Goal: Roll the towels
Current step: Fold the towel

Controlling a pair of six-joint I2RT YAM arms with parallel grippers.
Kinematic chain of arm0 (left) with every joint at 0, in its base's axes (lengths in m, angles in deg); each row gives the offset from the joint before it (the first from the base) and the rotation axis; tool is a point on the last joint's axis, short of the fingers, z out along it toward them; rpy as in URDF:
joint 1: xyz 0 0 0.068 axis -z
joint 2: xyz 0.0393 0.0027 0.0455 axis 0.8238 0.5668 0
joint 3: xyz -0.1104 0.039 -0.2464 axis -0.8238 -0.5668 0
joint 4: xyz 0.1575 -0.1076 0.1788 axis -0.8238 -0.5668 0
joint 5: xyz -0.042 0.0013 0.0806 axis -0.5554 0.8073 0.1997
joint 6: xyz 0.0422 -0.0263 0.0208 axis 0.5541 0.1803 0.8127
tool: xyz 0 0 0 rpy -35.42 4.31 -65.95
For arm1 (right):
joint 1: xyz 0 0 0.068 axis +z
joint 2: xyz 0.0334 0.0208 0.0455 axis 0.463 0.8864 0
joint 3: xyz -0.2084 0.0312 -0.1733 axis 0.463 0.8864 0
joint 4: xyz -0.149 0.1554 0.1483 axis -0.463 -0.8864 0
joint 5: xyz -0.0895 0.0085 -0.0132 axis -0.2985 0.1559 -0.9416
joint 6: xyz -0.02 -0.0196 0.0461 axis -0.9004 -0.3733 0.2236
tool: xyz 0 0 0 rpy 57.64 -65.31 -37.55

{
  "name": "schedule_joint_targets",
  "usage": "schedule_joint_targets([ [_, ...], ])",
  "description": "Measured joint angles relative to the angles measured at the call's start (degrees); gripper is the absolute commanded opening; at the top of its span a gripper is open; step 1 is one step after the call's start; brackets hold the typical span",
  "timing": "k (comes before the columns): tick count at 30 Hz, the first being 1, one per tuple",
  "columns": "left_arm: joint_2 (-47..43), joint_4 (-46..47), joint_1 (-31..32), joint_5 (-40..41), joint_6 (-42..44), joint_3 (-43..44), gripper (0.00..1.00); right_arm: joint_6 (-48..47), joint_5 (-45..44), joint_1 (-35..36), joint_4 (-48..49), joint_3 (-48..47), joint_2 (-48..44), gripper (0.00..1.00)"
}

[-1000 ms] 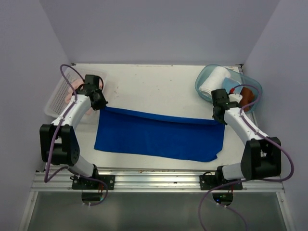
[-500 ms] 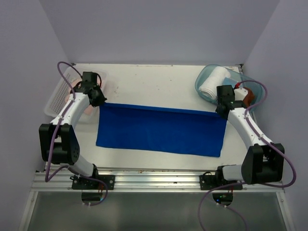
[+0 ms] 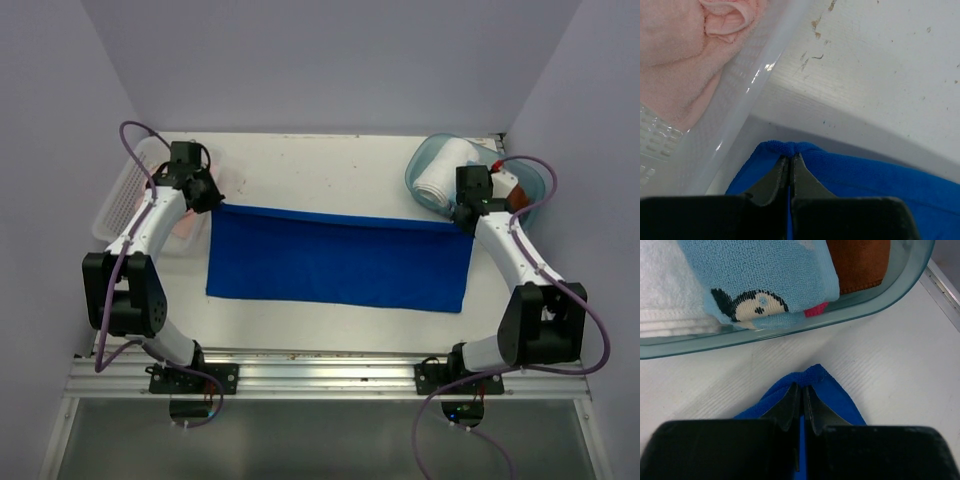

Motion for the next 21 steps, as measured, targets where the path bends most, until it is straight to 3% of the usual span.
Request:
schedule_joint_targets([
  [7, -1.2, -2.0, 0.0, -0.6, 2.3, 0.8, 0.0, -1.0, 2.9, 0.0, -4.2, 1.6, -7.0, 0.0],
  [12, -9.4, -3.8, 0.0, -0.1, 3.6, -4.7, 0.0, 0.7, 6.2, 0.0, -10.6, 6.7, -16.9, 0.0],
  [21, -16.2, -5.7, 0.0, 0.3, 4.0, -16.6, 0.0, 6.8, 11.2, 0.0, -18.2, 17.2, -21.9, 0.0],
])
